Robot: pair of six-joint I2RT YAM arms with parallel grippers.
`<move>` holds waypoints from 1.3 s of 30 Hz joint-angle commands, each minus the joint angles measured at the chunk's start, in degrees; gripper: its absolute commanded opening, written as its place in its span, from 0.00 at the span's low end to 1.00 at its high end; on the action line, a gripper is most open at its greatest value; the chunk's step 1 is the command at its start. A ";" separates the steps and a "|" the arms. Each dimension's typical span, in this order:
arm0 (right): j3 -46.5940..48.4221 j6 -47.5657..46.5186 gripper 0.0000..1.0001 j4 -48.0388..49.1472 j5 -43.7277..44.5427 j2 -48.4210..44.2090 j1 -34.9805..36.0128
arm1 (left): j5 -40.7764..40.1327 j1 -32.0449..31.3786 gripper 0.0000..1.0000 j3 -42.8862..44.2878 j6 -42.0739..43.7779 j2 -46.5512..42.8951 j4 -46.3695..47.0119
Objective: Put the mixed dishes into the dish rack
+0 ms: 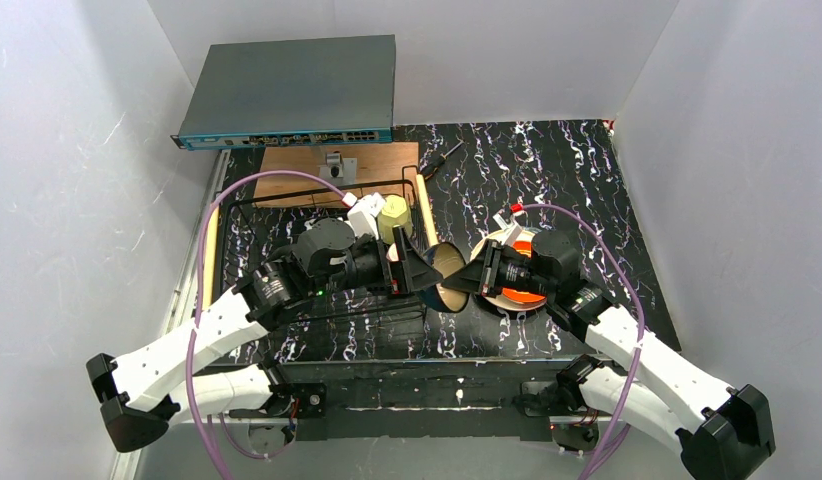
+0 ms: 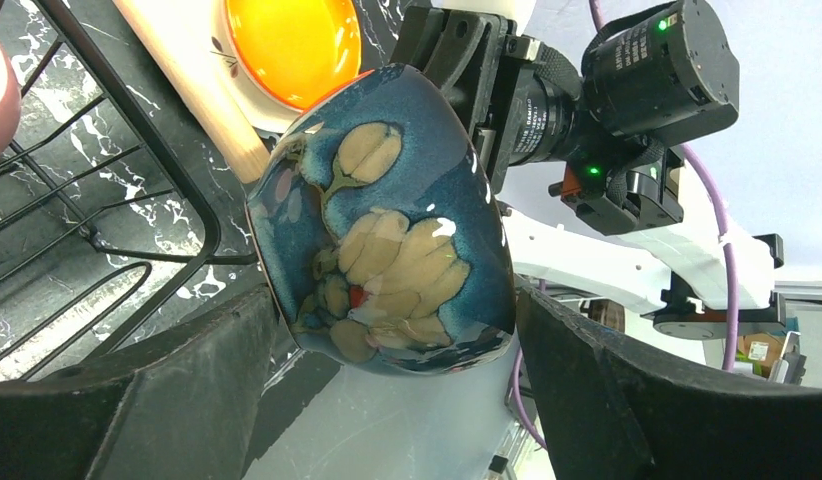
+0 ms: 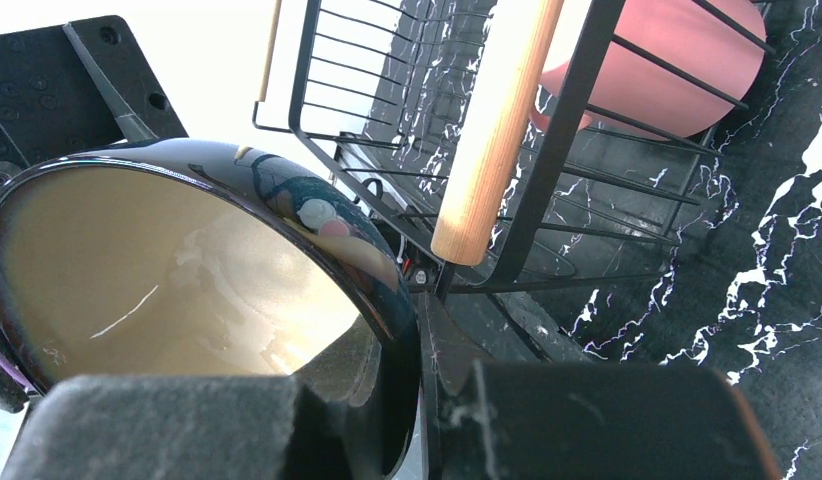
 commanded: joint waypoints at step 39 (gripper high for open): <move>5.47 -3.19 0.19 0.22 4.50 -1.03 2.21 | -1.31 -0.44 0.09 1.65 -0.09 -1.35 5.87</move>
